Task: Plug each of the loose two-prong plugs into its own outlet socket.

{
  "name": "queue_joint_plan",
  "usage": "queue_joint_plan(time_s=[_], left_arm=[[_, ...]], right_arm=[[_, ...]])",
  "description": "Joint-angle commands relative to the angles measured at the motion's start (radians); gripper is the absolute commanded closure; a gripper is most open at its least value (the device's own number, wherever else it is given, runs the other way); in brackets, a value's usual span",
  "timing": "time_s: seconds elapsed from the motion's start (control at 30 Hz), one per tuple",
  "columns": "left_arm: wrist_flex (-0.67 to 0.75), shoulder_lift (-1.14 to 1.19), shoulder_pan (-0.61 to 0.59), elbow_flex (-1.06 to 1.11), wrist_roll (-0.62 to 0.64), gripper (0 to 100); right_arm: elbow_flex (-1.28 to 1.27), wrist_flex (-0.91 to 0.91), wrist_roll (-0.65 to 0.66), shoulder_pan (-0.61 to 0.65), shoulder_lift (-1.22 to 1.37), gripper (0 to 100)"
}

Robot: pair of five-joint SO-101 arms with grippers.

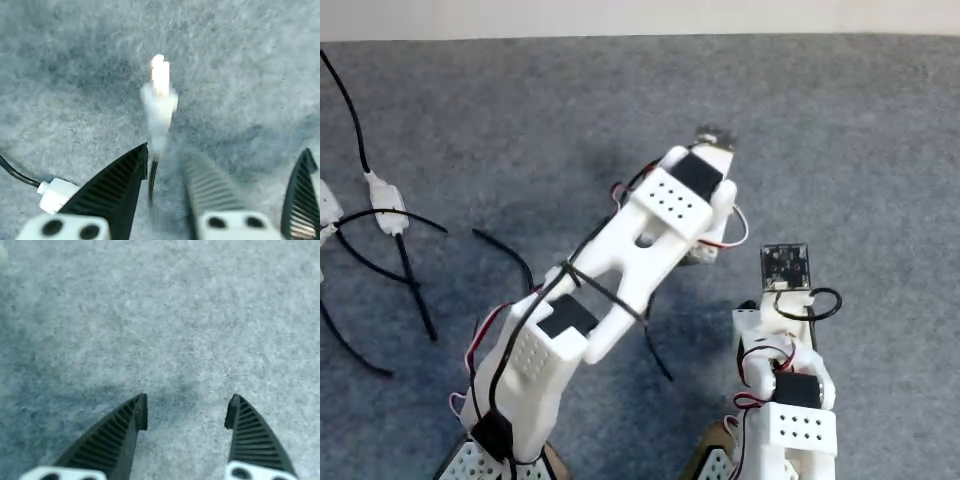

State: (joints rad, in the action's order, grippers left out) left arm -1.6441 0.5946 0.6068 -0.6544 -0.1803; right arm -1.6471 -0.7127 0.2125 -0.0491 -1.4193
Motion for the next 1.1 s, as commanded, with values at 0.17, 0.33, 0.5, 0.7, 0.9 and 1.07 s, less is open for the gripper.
queue_joint_plan(time_s=[0.17,0.33,0.5,0.7,0.9,1.07], left_arm=[[-0.118,-0.016,-0.099,-0.226,0.11,71],[-0.121,-0.127,-0.364,-0.252,0.229,77],[-0.123,-0.317,-0.694,-0.05,0.247,77],[-0.115,-0.599,-0.835,0.521,0.092,77],[0.169,-0.935,-0.877,1.098,0.08,77],[0.477,-1.239,-0.998,1.586,0.075,77]], right_arm=[[0.033,-0.005,-0.003,0.03,0.015,74.7],[0.048,-0.079,0.029,0.054,0.015,74.7],[0.2,-0.239,-0.014,0.147,0.019,74.7],[0.309,-0.226,-0.04,0.344,0.216,74.7],[0.648,-0.208,-0.213,0.512,0.63,74.7],[0.774,-0.136,-0.334,0.613,0.822,74.7]])
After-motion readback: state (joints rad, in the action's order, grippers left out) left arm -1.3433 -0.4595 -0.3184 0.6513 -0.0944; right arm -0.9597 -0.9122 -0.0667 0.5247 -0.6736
